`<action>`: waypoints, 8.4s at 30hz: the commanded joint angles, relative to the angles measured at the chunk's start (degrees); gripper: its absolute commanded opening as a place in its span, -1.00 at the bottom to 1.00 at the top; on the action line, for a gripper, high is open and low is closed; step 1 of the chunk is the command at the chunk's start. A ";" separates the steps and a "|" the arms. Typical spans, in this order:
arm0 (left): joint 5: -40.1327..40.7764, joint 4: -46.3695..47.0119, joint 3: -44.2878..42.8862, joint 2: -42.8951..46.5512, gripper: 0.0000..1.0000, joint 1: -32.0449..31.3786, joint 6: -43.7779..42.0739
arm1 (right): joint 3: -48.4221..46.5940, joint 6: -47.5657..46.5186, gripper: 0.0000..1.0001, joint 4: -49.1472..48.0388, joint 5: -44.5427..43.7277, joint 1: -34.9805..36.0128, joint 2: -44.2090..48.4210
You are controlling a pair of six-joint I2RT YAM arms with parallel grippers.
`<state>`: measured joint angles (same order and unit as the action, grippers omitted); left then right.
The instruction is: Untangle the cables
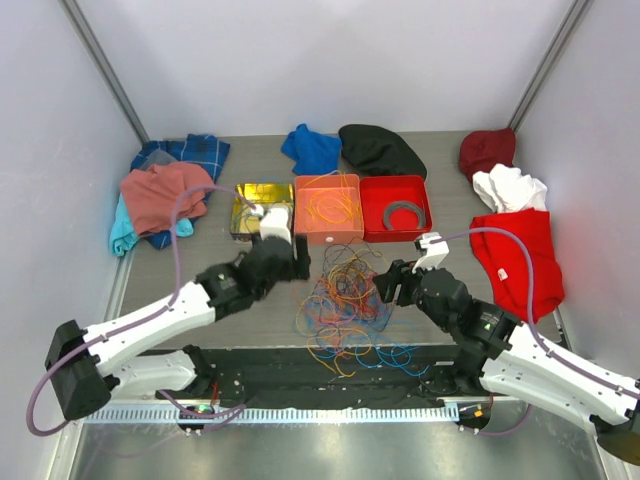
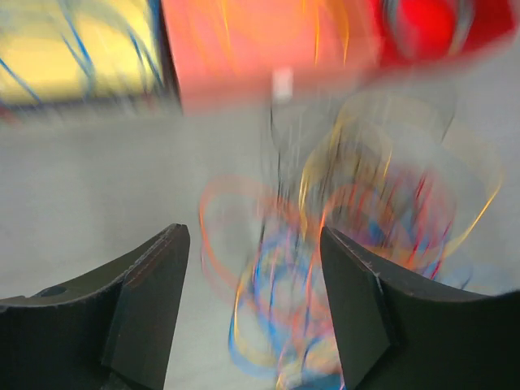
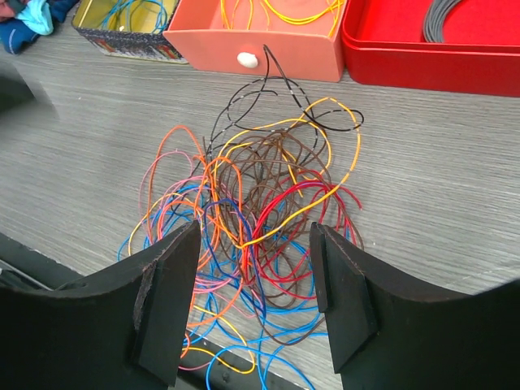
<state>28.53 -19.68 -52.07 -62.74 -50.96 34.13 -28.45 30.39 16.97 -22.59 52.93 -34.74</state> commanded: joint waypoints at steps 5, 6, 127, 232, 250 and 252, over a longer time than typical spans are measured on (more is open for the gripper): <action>-3.93 5.44 11.30 1.14 0.35 -15.02 9.82 | -3.28 4.66 0.27 4.29 -3.60 0.34 -0.33; -3.23 5.27 11.03 0.35 0.35 -16.18 9.90 | -3.11 5.29 0.27 4.82 -3.78 0.34 -0.15; 9.98 -10.55 -34.85 -2.21 -1.00 8.65 -14.36 | -4.43 2.39 0.24 -1.06 0.88 0.25 2.93; -22.56 19.42 -21.76 -50.81 0.14 -27.70 -5.30 | -11.02 4.76 0.25 17.74 -23.38 0.33 16.73; -22.03 24.16 -19.21 -51.43 -0.79 -27.53 -5.04 | -11.28 4.85 0.25 17.22 -22.85 0.34 16.02; -21.94 24.34 -18.59 -50.03 -1.00 -27.44 -5.39 | -11.37 5.03 0.25 17.13 -22.68 0.25 16.19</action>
<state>6.39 0.69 -71.70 -115.37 -78.67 29.28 -38.15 34.41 35.62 -44.69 52.93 -18.41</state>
